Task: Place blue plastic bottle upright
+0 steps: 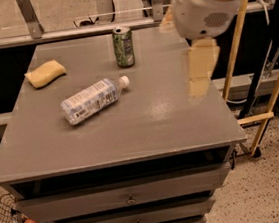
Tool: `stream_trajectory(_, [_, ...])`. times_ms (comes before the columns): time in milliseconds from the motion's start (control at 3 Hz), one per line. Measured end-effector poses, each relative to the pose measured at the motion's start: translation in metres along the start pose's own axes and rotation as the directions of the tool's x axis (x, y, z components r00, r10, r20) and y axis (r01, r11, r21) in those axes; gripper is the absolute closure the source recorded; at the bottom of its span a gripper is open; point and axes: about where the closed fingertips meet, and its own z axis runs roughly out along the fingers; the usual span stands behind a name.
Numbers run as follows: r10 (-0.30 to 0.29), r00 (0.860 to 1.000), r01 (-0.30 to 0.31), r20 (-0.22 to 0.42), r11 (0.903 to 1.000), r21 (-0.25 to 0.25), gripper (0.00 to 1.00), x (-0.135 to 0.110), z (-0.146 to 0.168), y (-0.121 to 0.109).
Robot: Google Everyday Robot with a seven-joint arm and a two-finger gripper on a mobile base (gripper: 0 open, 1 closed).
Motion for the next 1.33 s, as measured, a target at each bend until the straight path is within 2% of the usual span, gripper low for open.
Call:
stream_trajectory(333, [-0.144,0.989,0.144,0.024,0.9892,-0.024,0.00,-0.062,0.015,-0.011])
stream_trajectory(1000, [-0.178,0.983,0.178,0.052,0.9840,-0.003,0.00,-0.074,0.013,-0.017])
stream_trajectory(1333, [-0.337,0.938,0.339,0.084,0.9405,-0.017,0.00,-0.109,0.039,-0.041])
